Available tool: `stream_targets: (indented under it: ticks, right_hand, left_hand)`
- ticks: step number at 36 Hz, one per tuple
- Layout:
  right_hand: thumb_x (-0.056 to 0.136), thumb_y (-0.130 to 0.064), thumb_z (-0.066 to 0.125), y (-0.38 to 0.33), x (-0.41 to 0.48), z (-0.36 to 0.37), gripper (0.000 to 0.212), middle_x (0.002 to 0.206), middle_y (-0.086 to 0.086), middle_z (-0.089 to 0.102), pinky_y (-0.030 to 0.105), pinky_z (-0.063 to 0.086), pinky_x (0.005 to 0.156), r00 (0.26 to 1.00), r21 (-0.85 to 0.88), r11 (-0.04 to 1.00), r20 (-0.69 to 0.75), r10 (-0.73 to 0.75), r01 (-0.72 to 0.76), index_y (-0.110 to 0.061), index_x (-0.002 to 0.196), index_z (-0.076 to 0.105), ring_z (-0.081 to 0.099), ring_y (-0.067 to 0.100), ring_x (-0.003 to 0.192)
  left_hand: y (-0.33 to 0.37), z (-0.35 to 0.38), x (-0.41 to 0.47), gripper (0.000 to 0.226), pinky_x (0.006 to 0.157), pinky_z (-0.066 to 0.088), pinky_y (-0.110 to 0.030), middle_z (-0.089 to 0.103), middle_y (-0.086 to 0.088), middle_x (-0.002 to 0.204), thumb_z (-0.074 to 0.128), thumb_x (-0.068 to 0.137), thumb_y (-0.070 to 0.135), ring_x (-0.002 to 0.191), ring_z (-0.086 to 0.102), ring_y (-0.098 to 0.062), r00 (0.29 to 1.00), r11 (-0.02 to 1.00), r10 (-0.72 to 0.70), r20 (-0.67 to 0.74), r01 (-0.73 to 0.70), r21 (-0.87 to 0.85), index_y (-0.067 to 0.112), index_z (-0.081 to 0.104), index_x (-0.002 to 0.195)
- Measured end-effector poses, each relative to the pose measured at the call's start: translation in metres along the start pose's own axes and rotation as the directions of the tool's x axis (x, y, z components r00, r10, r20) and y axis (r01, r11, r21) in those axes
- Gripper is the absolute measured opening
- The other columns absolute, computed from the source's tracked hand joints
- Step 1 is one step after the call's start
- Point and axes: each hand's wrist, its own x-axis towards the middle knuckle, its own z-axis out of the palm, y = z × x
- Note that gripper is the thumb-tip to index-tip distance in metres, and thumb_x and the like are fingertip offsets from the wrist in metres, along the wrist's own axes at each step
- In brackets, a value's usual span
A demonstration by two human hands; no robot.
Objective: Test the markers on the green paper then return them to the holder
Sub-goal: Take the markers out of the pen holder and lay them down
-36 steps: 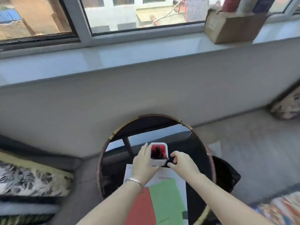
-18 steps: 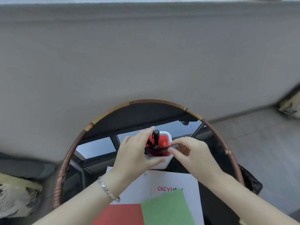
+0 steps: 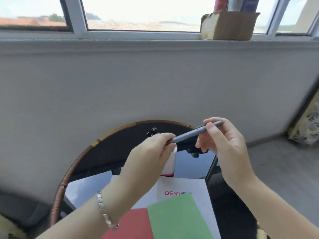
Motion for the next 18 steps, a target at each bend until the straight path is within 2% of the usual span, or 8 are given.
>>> stream_targets:
  ticks: [3, 5, 7, 9, 11, 14, 18]
  right_hand:
    - [0.093, -0.012, 0.047, -0.009, -0.019, 0.0, 0.016, 0.053, -0.004, 0.056, 0.022, 0.048, 0.053, 0.994, 0.149, 0.984, -0.03, 0.106, -0.1, -0.016, 0.082, 0.058, 0.055, 0.013, 0.051]
    - [0.091, -0.012, 0.049, -0.012, -0.031, 0.002, 0.014, 0.054, -0.005, 0.057, 0.02, 0.049, 0.054, 0.98, 0.238, 0.951, 0.023, 0.199, -0.199, -0.014, 0.085, 0.061, 0.055, 0.012, 0.051]
    - [0.089, -0.012, 0.052, -0.014, -0.041, 0.005, 0.012, 0.059, -0.003, 0.059, 0.018, 0.051, 0.055, 0.952, 0.245, 0.921, 0.116, 0.282, -0.303, -0.012, 0.089, 0.064, 0.058, 0.01, 0.053]
    - [0.088, -0.014, 0.055, -0.013, -0.051, 0.01, 0.012, 0.062, -0.001, 0.061, 0.017, 0.05, 0.054, 0.933, 0.188, 0.919, 0.168, 0.317, -0.346, -0.012, 0.087, 0.067, 0.059, 0.008, 0.055]
    - [0.089, -0.017, 0.054, -0.012, -0.058, 0.016, 0.014, 0.063, -0.001, 0.063, 0.018, 0.05, 0.056, 0.933, 0.116, 0.935, 0.173, 0.315, -0.336, -0.012, 0.083, 0.066, 0.058, 0.007, 0.055]
    - [0.092, -0.018, 0.051, -0.009, -0.066, 0.023, 0.019, 0.061, 0.0, 0.059, 0.02, 0.047, 0.055, 0.95, 0.067, 0.956, 0.151, 0.272, -0.284, -0.012, 0.078, 0.061, 0.053, 0.009, 0.054]
    - [0.095, -0.016, 0.045, -0.008, -0.073, 0.029, 0.021, 0.058, -0.001, 0.051, 0.016, 0.041, 0.051, 0.977, 0.028, 0.984, 0.121, 0.174, -0.178, -0.011, 0.078, 0.056, 0.045, 0.006, 0.05]
  left_hand:
    - [0.012, -0.004, -0.016, 0.039, 0.067, 0.043, -0.027, 0.062, 0.003, 0.092, 0.034, 0.091, 0.037, 0.075, 0.054, -0.015, 0.999, 0.999, 0.041, 0.012, -0.041, -0.01, 0.013, 0.061, 0.105]
    - [0.021, -0.006, -0.026, 0.033, 0.066, 0.04, -0.026, 0.059, -0.002, 0.086, 0.037, 0.091, 0.028, 0.072, 0.052, -0.017, 0.999, 0.999, 0.033, 0.006, -0.033, -0.028, 0.007, 0.061, 0.101]
    - [0.031, -0.007, -0.035, 0.025, 0.067, 0.038, -0.025, 0.057, -0.004, 0.083, 0.04, 0.092, 0.019, 0.072, 0.048, -0.013, 1.0, 0.998, 0.019, 0.02, -0.018, -0.057, 0.005, 0.06, 0.099]
    - [0.039, -0.008, -0.043, 0.02, 0.069, 0.039, -0.027, 0.058, -0.004, 0.085, 0.041, 0.096, 0.014, 0.074, 0.049, -0.015, 0.999, 0.999, 0.0, 0.043, 0.003, -0.054, 0.007, 0.06, 0.1]
    - [0.042, -0.009, -0.05, 0.021, 0.068, 0.041, -0.032, 0.06, -0.003, 0.084, 0.038, 0.097, 0.019, 0.075, 0.054, -0.02, 0.999, 0.999, -0.024, 0.044, 0.025, -0.028, 0.012, 0.058, 0.102]
    - [0.041, -0.008, -0.058, 0.019, 0.065, 0.044, -0.042, 0.057, 0.0, 0.072, 0.035, 0.098, 0.024, 0.068, 0.054, -0.026, 0.998, 0.999, -0.043, 0.052, 0.044, -0.017, 0.016, 0.052, 0.101]
    - [0.037, -0.008, -0.062, 0.017, 0.056, 0.043, -0.043, 0.057, -0.004, 0.065, 0.037, 0.097, 0.026, 0.058, 0.05, -0.025, 0.997, 0.993, -0.016, 0.07, 0.024, -0.119, 0.015, 0.049, 0.092]
